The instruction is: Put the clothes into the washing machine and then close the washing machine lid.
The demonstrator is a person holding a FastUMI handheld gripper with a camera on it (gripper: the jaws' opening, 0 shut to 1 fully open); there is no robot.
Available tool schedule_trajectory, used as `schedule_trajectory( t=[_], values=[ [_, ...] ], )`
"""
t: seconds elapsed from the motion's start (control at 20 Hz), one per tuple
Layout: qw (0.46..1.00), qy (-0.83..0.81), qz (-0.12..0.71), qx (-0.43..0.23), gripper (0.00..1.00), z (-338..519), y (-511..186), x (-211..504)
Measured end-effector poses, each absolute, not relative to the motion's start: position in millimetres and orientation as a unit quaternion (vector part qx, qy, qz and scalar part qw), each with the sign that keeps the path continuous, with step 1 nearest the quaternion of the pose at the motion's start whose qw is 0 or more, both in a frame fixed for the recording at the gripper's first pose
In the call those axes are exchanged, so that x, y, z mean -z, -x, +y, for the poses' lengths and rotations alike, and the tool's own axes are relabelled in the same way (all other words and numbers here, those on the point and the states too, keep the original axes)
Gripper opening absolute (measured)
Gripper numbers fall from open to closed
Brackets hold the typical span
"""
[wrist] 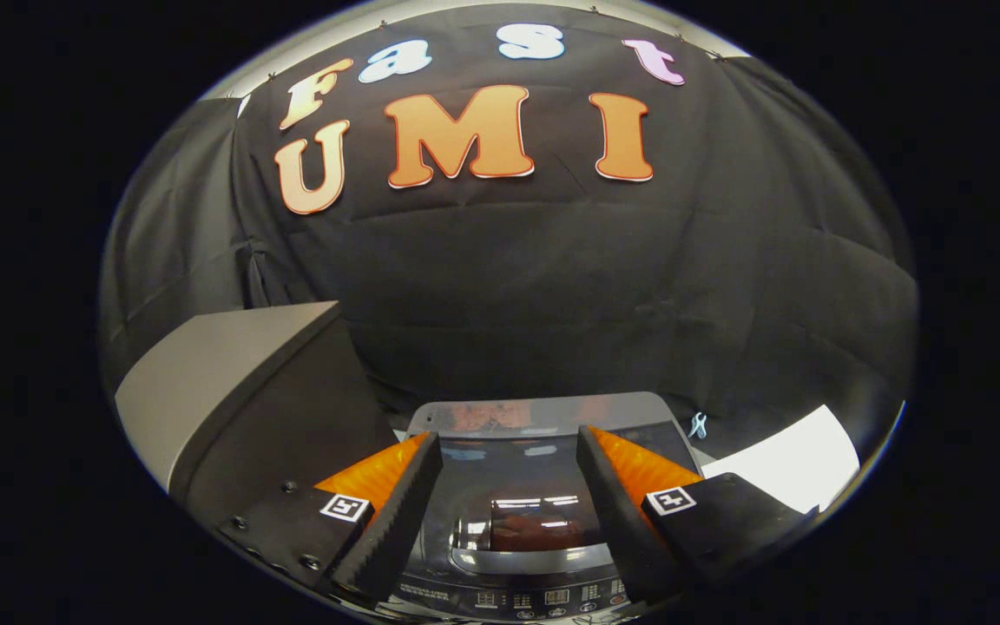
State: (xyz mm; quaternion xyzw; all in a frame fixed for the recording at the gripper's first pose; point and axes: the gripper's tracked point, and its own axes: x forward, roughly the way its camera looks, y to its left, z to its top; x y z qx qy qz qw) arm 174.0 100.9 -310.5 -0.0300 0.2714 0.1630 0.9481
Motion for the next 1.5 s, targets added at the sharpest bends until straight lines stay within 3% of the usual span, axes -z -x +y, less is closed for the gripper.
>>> schedule_trajectory(
  t=[0.35, 0.75, 1.1, 1.5],
  values=[
    [0.960, 0.018, 0.219, -0.174, 1.00, 136.2, -177.6, 254.1],
    [0.977, -0.005, 0.142, -0.159, 1.00, 150.4, -129.6, 156.0],
    [0.990, -0.005, 0.077, -0.119, 1.00, 128.0, -72.1, 80.2],
    [0.990, -0.033, 0.046, -0.128, 0.99, 63.2, -29.9, 31.8]
  ],
)
